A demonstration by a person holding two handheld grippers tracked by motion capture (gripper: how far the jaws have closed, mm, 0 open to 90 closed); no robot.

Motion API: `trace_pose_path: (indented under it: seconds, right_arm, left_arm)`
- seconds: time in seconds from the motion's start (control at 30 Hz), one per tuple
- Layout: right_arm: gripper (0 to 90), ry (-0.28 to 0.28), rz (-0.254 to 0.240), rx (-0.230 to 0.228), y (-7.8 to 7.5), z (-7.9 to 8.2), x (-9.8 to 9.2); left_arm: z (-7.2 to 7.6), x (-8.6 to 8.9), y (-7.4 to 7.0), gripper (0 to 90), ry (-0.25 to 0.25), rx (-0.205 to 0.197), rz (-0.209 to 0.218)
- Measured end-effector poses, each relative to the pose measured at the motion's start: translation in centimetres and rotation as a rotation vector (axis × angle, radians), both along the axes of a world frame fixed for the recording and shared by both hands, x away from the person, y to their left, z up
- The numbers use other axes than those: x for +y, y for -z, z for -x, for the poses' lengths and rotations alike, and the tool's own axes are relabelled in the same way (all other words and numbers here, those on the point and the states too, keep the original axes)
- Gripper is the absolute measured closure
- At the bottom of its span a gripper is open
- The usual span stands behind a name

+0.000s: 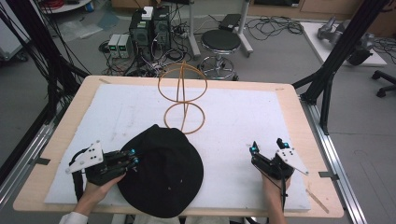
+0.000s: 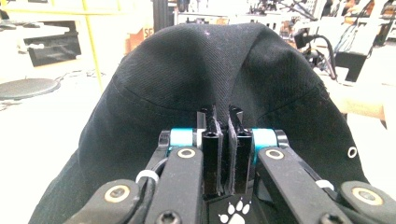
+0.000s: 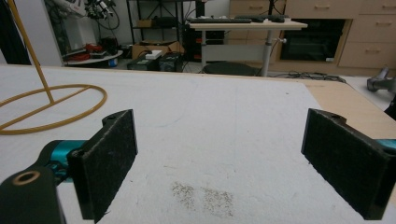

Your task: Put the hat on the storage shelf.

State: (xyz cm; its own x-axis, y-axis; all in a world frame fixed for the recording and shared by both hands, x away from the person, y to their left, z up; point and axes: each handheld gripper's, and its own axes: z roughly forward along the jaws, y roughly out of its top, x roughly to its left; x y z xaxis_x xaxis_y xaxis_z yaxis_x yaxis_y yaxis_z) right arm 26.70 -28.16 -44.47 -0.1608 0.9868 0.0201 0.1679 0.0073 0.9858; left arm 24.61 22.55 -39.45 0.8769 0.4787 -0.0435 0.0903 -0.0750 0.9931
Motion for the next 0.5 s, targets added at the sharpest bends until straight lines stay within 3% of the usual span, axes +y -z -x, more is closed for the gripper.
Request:
trace_pose_path:
  seconds: [0.17,0.23,0.27,0.5]
  right_arm:
    - [9.7,-0.003,0.004,0.001,0.0,0.0,0.0]
    - [9.7,-0.004,0.006,-0.001,0.0,0.0,0.0]
    - [9.7,-0.004,0.006,-0.001,0.0,0.0,0.0]
    - [9.7,-0.004,0.001,0.002,0.0,-0.1,-0.1]
  left_arm:
    - [0.1,-0.1,-0.6,86.4,-0.003,-0.02,0.033]
    - [0.2,0.1,-1.1,86.4,-0.007,-0.029,0.087]
    - [0.2,0.1,-1.1,86.4,-0.007,-0.029,0.087]
    - [0.7,1.4,-2.7,86.4,-0.032,-0.072,0.191]
